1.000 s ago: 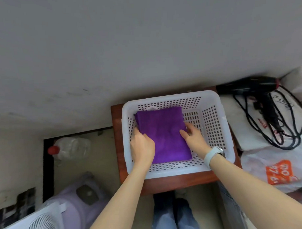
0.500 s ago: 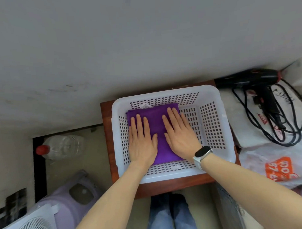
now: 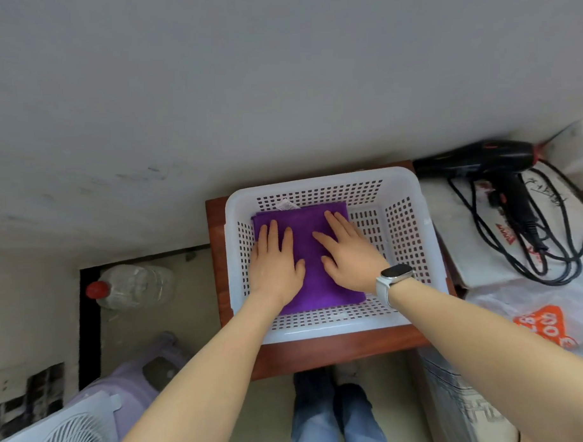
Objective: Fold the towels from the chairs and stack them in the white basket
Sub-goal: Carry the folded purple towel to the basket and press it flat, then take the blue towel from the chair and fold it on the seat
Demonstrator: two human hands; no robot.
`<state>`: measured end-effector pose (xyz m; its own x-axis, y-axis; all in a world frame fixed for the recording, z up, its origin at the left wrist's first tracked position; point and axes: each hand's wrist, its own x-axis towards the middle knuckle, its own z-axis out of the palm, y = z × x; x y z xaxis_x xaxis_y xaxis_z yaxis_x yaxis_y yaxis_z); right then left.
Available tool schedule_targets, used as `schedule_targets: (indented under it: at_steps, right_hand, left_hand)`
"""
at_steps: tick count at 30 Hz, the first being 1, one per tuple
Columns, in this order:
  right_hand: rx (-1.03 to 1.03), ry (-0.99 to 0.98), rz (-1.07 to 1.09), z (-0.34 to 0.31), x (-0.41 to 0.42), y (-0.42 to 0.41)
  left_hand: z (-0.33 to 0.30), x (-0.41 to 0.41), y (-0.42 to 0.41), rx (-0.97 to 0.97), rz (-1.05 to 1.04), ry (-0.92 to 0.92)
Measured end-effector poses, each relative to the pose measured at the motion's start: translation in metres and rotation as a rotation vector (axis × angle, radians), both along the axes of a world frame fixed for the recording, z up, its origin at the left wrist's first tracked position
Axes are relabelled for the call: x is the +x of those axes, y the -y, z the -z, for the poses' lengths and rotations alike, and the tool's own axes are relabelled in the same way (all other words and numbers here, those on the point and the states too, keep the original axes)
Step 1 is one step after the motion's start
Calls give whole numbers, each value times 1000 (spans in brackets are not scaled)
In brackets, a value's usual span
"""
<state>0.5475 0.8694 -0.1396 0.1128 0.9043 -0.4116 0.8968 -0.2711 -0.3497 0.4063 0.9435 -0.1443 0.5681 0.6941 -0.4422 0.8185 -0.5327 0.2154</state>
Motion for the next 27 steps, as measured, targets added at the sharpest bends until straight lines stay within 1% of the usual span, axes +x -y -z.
schedule_targets:
  at_steps: [2, 5, 9, 13, 16, 18, 22, 24, 27]
  right_hand:
    - [29, -24, 15, -22, 1, 2]
    - [-4, -128, 11, -59, -4, 4]
    - [25, -231, -36, -113, -36, 13]
    - [85, -381, -145, -160, -101, 38]
    - [83, -433, -300, -180, -161, 69]
    - [74, -430, -436, -186, -204, 93]
    - [66, -282, -803, -191, -285, 144]
    - [46, -250, -1008, -186, -329, 175]
    - [22, -234, -1230, -190, -389, 239]
  left_hand:
    - [-22, -4, 0, -55, -40, 90]
    - [-63, -16, 10, -20, -144, 238]
    - [-122, -60, 43, 66, -369, 357]
    - [-161, -136, 109, 137, -643, 409]
    - [-181, -196, 172, 205, -874, 423]
    - [-192, -236, 220, 229, -1044, 381]
    - [-204, -303, 332, 251, -1350, 331]
    - [-210, -327, 397, 268, -1508, 274]
    - [-213, -354, 497, 273, -1722, 190]
